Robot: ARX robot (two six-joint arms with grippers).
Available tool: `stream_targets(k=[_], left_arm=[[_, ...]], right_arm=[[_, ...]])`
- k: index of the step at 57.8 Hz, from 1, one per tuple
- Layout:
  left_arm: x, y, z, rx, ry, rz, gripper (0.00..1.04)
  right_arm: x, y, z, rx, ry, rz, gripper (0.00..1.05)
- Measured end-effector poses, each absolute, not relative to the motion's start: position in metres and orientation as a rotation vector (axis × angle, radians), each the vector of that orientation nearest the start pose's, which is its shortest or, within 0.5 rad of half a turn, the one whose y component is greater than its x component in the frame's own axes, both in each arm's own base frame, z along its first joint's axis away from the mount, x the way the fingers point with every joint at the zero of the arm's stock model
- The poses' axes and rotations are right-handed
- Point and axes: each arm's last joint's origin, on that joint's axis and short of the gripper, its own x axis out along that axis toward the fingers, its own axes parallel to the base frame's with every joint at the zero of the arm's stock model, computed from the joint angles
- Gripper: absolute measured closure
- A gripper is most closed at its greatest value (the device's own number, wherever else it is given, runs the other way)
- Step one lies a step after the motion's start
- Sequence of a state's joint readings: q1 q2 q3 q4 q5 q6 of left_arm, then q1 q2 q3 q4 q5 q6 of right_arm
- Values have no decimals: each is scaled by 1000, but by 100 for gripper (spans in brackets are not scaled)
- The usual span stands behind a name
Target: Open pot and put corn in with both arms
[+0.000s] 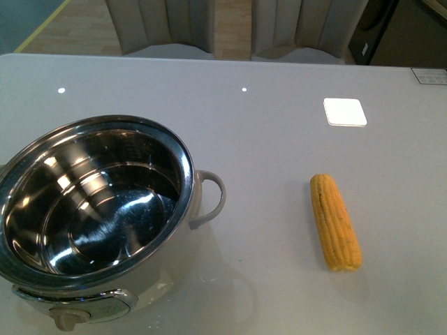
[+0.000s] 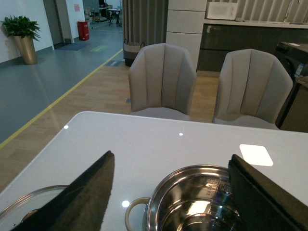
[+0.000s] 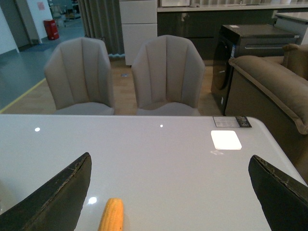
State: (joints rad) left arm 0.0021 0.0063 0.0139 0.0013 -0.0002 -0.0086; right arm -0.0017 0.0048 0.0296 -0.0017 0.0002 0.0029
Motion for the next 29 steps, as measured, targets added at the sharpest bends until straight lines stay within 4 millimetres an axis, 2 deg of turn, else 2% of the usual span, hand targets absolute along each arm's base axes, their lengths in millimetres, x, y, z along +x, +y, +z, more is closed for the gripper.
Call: stream_targets(k=[5,7,11,15,22,29], left_arm=[[97,0,168,-9,-9,2,10],[97,0,168,-6,-9,3,6],[97,0,168,-6,-9,1,8],[97,0,168,-6,-9,1,7],[97,0,168,-6,-9,2,7],[97,0,168,-6,-9,2,7]], right_arm=[[97,0,171,12,18,-9,9],[98,0,171,55,188,-24,9],[103,3,167,92,527,-39,9],[113,6,158,97,677,-26,9],[136,12,151,90,743,6,9],[172,21,140,62,773,59,9]])
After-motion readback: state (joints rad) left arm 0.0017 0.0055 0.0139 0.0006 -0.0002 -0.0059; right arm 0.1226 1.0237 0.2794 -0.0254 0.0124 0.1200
